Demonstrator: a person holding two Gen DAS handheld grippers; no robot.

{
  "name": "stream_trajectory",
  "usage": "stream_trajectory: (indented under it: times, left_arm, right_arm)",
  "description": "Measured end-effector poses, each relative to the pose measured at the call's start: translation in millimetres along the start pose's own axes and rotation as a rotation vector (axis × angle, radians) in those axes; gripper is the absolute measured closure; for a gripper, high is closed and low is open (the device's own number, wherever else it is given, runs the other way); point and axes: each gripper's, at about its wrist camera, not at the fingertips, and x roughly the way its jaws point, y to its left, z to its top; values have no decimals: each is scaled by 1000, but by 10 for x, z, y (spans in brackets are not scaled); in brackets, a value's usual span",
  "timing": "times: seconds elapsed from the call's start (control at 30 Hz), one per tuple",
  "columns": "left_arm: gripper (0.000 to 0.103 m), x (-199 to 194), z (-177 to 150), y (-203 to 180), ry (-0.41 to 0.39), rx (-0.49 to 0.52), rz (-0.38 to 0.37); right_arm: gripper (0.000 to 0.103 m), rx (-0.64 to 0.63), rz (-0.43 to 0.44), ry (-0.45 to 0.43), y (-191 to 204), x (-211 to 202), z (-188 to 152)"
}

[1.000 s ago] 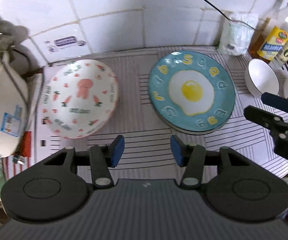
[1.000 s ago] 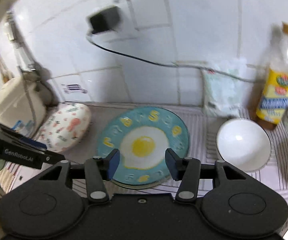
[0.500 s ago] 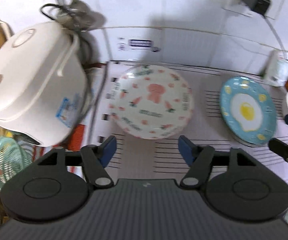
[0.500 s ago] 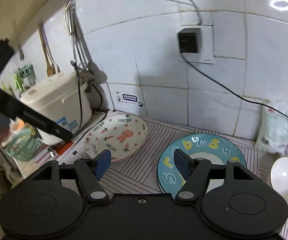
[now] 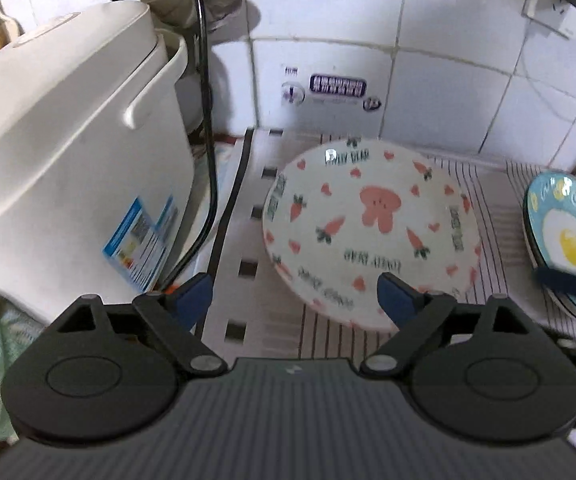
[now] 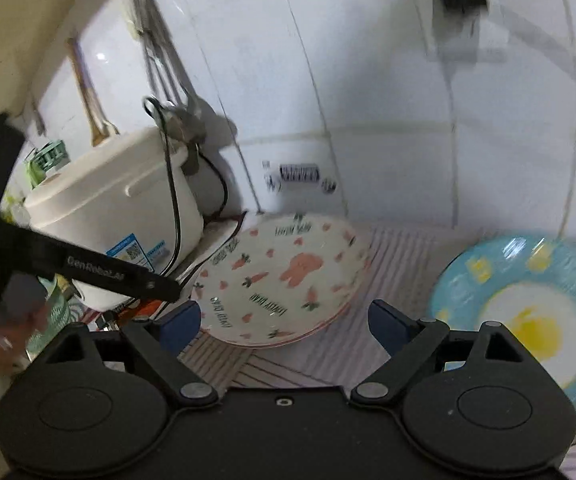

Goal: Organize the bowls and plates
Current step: 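Move both grippers to the pink bunny plate and grasp its rim, then lift the bunny plate with both grippers and carry it over the egg plate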

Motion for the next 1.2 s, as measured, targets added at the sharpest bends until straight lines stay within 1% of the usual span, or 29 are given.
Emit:
stream_trajectory:
  times: [0.07, 0.17, 0.27, 0.3, 0.33, 0.37, 0.4, 0.43, 0.47, 0.5, 0.53, 0.57, 0.6, 0.67, 0.73, 0.83, 0.87, 1.0, 1.1, 1.2]
  left_arm:
    - [12, 146, 12, 52, 13, -24, 13]
    - [12, 372, 47, 166, 71, -101, -26]
    - [16, 571, 62, 277, 121, -180, -66]
    - [20, 628, 64, 300, 131, -199, -74]
    - [26, 682, 69, 311, 140, -212, -81]
    - [30, 716, 64, 311, 147, -215, -83]
    - [37, 757, 67, 302, 155, -209, -87]
    - [40, 777, 66, 291, 152, -199, -85]
    - [42, 784, 72, 276, 136, -184, -75]
    - [47, 798, 84, 261, 127, -167, -80]
    - [54, 806, 92, 252, 116, -157, -83]
    - [58, 814, 107, 252, 111, -153, -84]
    - [74, 829, 113, 254, 112, -151, -91]
    - [76, 846, 106, 266, 114, -171, -92]
    - [77, 842, 91, 264, 107, -174, -91]
    - [78, 831, 99, 274, 123, -172, -93]
    - [78, 810, 112, 274, 123, -170, -88]
    - [78, 708, 139, 261, 135, -169, -65]
    - [78, 560, 124, 190, 113, -129, -47]
    - [78, 359, 146, 124, 98, -119, -57]
  right_arm:
    - [14, 43, -22, 12, 13, 214, -43]
    - [15, 122, -80, 6, -20, 447, -118]
    - [19, 182, -127, 3, -81, 622, -165]
    - [24, 193, -145, -3, -97, 669, -180]
    - [30, 190, -176, -14, -94, 694, -188]
    - [33, 185, -212, -28, -85, 712, -184]
    - [37, 193, -228, -43, -100, 720, -184]
    - [41, 200, -227, -48, -117, 738, -181]
    - [42, 200, -227, -51, -134, 763, -175]
    - [47, 191, -232, -52, -137, 784, -165]
    - [54, 186, -234, -52, -138, 797, -156]
    - [57, 188, -222, -49, -149, 809, -144]
    - [59, 194, -217, -49, -166, 823, -132]
    - [65, 204, -221, -60, -204, 838, -137]
    - [79, 207, -224, -60, -265, 833, -148]
    - [83, 242, -170, -27, -377, 814, -106]
    - [83, 240, -158, -5, -393, 806, -76]
    - [82, 200, -112, 33, -366, 751, -22]
    - [81, 182, -87, 27, -365, 663, -22]
    - [81, 177, -65, 18, -383, 511, -2]
